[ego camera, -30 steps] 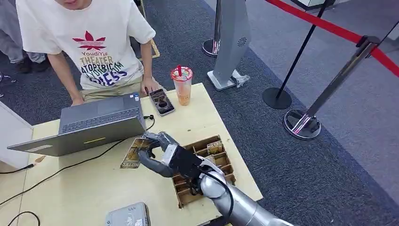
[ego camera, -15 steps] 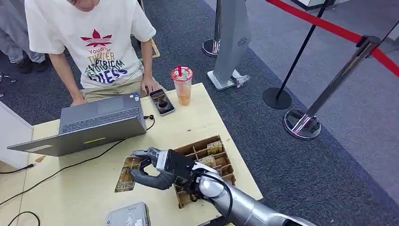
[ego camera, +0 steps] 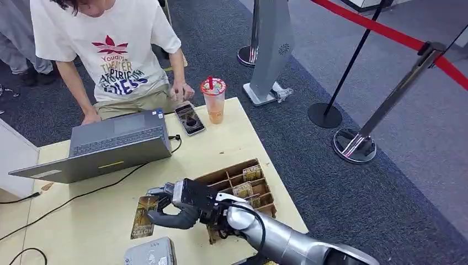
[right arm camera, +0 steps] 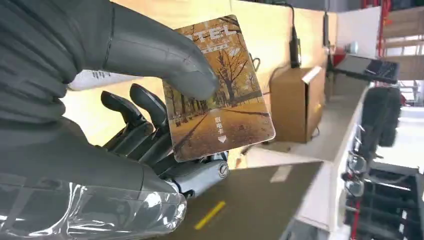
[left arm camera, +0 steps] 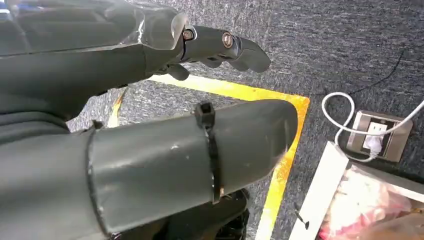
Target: Pass the card to the sensor for recognition and then transmit it.
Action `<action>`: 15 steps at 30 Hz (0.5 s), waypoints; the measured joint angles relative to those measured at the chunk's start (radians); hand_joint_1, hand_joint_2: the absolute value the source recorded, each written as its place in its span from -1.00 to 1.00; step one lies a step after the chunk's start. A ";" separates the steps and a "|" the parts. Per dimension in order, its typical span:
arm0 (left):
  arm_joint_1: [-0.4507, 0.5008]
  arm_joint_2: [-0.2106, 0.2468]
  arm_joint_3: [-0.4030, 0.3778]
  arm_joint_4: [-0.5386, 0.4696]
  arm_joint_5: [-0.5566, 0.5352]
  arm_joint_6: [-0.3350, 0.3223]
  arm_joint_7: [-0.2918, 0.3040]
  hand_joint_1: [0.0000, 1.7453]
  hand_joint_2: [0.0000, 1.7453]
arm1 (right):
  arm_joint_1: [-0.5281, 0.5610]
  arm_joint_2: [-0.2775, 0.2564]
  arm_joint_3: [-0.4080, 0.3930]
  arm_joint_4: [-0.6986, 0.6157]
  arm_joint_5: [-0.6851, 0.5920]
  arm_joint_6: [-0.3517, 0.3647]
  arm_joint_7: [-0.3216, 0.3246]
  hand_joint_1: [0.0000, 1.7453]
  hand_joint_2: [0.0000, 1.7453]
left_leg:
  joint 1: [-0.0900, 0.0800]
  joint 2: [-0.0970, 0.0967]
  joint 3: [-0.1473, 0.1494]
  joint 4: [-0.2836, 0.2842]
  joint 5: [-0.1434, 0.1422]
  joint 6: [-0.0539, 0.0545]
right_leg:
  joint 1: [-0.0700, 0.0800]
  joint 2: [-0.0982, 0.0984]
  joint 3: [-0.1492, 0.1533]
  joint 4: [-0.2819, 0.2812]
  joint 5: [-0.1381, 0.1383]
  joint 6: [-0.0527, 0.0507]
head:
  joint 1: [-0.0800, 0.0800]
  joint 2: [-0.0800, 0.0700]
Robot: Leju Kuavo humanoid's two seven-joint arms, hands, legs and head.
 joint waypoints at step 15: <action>0.000 0.000 0.007 0.000 -0.008 -0.011 -0.001 -1.00 -1.00 | -0.016 0.003 0.104 0.200 -0.038 -0.093 -0.009 1.00 1.00 | 0.000 0.000 0.000 0.000 0.000 0.000 | 0.000 0.000 0.000 0.000 0.000 0.000 | 0.000 0.000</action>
